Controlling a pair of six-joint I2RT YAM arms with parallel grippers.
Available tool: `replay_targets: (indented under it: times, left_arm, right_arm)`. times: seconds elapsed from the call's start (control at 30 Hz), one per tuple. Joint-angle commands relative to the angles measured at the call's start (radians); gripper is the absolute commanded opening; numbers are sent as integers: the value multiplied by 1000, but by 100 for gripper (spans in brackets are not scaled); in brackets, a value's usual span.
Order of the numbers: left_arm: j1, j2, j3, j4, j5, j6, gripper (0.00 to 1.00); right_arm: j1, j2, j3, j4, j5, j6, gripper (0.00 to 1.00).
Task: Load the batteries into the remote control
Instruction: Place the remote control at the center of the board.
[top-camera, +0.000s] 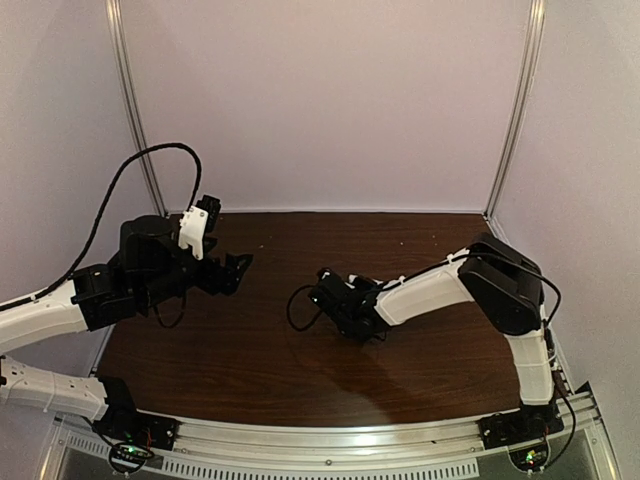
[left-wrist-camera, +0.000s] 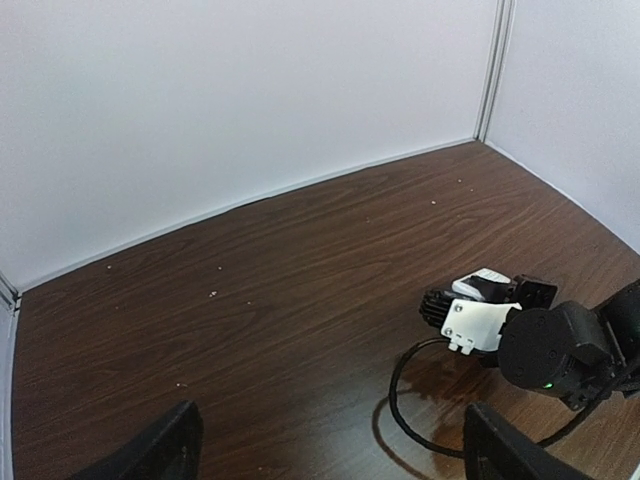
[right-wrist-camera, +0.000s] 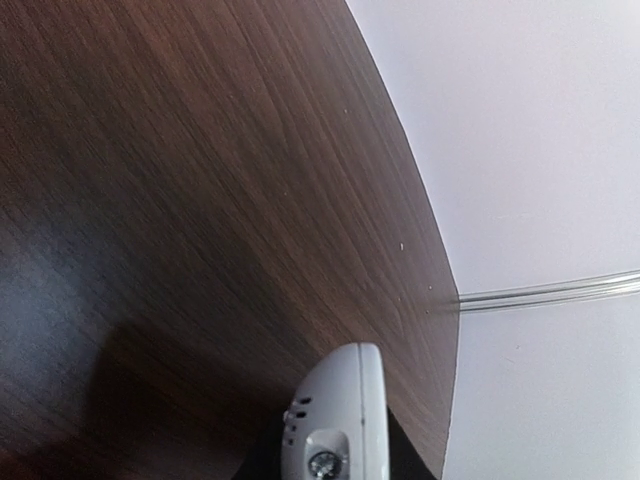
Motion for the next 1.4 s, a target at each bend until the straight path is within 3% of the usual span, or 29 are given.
replay_targets:
  times: [0.0,0.27,0.8,1.0,1.37]
  left_arm:
    - [5,-8,-12,22,-10,18,92]
    - [5,-7,-13,27,-12,24,92]
    - [6,12,5,31,-5,31,92]
    - [12,25,24,17,5,34,92]
    - [47,47,54,-20,68,-2,96]
  right_arm:
    - [7,60,-7,-27,-130,47,26]
    - [9,70,-9,-24,-139,53,32]
    - [13,34,14,-120,-273,99,57]
    - [15,-28,4,-166,-398,139,71]
    - [14,-169,-19,-210,-631,196,81]
